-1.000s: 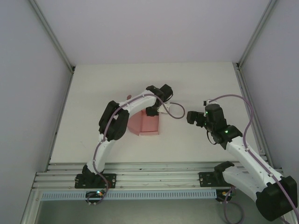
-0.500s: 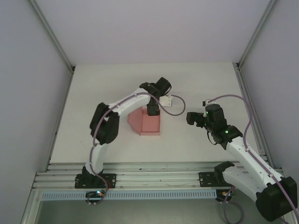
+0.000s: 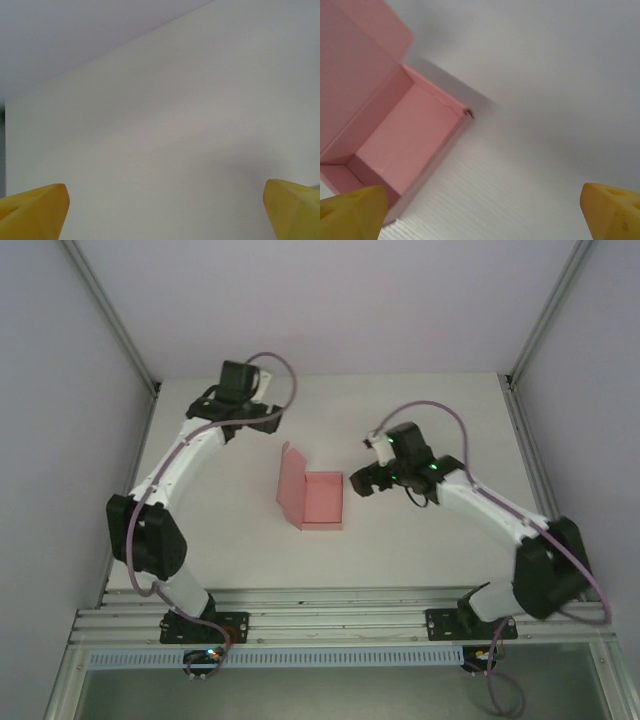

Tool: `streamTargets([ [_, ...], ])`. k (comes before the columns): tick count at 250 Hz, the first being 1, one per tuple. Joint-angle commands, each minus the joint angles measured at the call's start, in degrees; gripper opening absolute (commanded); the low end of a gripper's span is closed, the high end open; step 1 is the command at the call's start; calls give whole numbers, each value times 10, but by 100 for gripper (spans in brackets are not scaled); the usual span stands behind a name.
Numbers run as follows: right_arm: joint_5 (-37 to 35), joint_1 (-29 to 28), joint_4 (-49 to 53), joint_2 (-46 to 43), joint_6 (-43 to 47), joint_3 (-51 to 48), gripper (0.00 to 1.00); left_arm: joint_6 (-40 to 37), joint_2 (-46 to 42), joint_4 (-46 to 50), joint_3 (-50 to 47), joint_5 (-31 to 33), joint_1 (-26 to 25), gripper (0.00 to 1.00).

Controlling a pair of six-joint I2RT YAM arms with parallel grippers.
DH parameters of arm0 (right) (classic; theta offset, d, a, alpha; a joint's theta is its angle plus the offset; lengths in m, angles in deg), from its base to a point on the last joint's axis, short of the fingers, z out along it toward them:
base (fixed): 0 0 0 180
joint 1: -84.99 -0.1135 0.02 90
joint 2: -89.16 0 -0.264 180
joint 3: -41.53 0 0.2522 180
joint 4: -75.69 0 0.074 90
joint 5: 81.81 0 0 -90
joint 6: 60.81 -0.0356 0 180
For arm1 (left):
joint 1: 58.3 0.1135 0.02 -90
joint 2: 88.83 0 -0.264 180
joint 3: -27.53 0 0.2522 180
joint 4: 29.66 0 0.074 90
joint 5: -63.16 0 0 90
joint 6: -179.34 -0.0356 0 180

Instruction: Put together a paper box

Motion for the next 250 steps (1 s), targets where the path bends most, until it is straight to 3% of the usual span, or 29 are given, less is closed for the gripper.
streamTargets([
  [1, 44, -36, 66, 92, 132, 81, 100, 174, -50, 31, -74, -2, 34, 100],
  [49, 54, -55, 112, 249, 184, 237, 97, 228, -142, -7, -210, -9, 86, 100],
  [81, 57, -58, 179, 335, 201, 331, 84, 226, -166, 0, -240, -5, 90, 100],
  [99, 57, -60, 192, 365, 201, 357, 70, 225, -170, 2, -249, 0, 90, 100],
  [164, 6, -61, 158, 409, 160, 380, 41, 225, -167, 0, -259, -7, 94, 100],
  [203, -24, -63, 140, 413, 135, 378, 15, 230, -169, 12, -257, 15, 95, 100],
  [226, -53, -66, 123, 397, 99, 359, 8, 235, -168, 18, -256, 26, 95, 100],
  [250, -157, -74, 112, 373, 10, 323, 7, 243, -171, 18, -254, 28, 95, 100],
])
